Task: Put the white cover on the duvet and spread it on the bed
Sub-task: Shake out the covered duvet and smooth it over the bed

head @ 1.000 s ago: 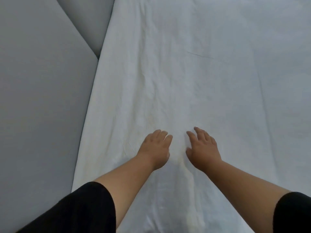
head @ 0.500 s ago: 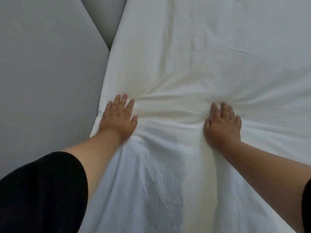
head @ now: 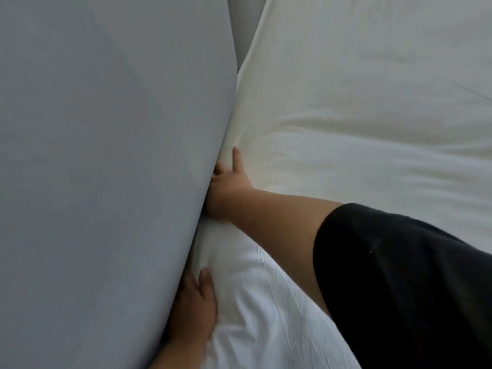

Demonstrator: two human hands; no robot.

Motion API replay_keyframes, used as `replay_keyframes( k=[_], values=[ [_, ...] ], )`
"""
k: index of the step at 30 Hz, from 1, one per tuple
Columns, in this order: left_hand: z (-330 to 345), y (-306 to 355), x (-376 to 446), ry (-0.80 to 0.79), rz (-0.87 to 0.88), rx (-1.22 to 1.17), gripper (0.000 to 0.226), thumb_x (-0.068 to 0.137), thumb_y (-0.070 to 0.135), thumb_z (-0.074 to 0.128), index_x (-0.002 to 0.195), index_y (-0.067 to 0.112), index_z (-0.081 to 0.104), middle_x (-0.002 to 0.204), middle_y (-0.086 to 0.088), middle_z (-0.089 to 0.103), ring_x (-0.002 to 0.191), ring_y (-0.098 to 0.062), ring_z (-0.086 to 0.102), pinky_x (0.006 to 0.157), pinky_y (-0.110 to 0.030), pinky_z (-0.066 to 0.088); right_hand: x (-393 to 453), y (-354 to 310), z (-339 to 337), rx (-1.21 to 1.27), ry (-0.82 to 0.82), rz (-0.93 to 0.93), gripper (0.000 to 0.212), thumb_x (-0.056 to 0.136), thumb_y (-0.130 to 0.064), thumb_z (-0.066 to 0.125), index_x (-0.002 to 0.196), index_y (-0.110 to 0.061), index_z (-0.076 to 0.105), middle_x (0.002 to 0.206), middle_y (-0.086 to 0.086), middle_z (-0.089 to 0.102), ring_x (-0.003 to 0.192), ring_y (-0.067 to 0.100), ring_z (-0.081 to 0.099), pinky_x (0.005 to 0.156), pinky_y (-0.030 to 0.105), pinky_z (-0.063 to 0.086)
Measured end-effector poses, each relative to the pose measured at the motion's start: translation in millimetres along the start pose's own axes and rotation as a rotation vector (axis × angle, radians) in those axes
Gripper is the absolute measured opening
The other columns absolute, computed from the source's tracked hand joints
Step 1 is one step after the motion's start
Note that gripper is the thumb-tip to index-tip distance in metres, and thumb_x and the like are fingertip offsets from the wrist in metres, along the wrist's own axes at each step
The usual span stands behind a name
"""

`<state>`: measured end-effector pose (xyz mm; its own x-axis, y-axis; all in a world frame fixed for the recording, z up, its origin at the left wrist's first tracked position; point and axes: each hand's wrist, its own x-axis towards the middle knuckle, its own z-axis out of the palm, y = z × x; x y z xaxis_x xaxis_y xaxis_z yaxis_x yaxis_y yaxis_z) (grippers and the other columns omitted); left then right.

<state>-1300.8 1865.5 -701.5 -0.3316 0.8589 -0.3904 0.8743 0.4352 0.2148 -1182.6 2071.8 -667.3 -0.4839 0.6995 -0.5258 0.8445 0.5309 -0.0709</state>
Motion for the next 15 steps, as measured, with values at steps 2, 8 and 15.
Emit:
replay_keyframes(
  k=[2, 8, 15],
  values=[
    [-3, -1, -3, 0.021, -0.001, -0.018, 0.094, 0.087, 0.063, 0.007, 0.153, 0.001, 0.031, 0.158, -0.025, 0.029, 0.149, -0.035, 0.024, 0.123, -0.032, 0.004, -6, -24, 3, -0.023, -0.070, -0.068, 0.075, 0.096, -0.059, 0.032, 0.160, -0.034, 0.002, 0.169, -0.002, 0.001, 0.154, 0.033, -0.012, 0.109, 0.073, -0.013],
    [-11, 2, -10, -0.068, -0.030, -0.046, 0.097, 0.083, 0.069, 0.005, 0.159, 0.009, 0.019, 0.164, -0.016, 0.021, 0.152, -0.027, 0.019, 0.126, -0.041, 0.009, -73, -51, 25, 0.029, -0.030, -0.306, 0.057, 0.100, -0.048, 0.042, 0.153, -0.026, 0.036, 0.165, -0.001, 0.024, 0.155, 0.021, 0.008, 0.120, 0.060, -0.011],
    [-27, 46, -78, 0.071, 0.393, 0.129, 0.069, 0.087, 0.025, 0.035, 0.149, -0.004, 0.035, 0.155, -0.027, 0.033, 0.143, -0.043, 0.034, 0.117, -0.050, 0.024, -197, -15, 69, 0.339, 0.208, 0.013, 0.055, 0.101, -0.032, 0.040, 0.154, -0.020, 0.032, 0.167, 0.012, 0.011, 0.155, 0.028, 0.001, 0.122, 0.052, -0.008]
  ],
)
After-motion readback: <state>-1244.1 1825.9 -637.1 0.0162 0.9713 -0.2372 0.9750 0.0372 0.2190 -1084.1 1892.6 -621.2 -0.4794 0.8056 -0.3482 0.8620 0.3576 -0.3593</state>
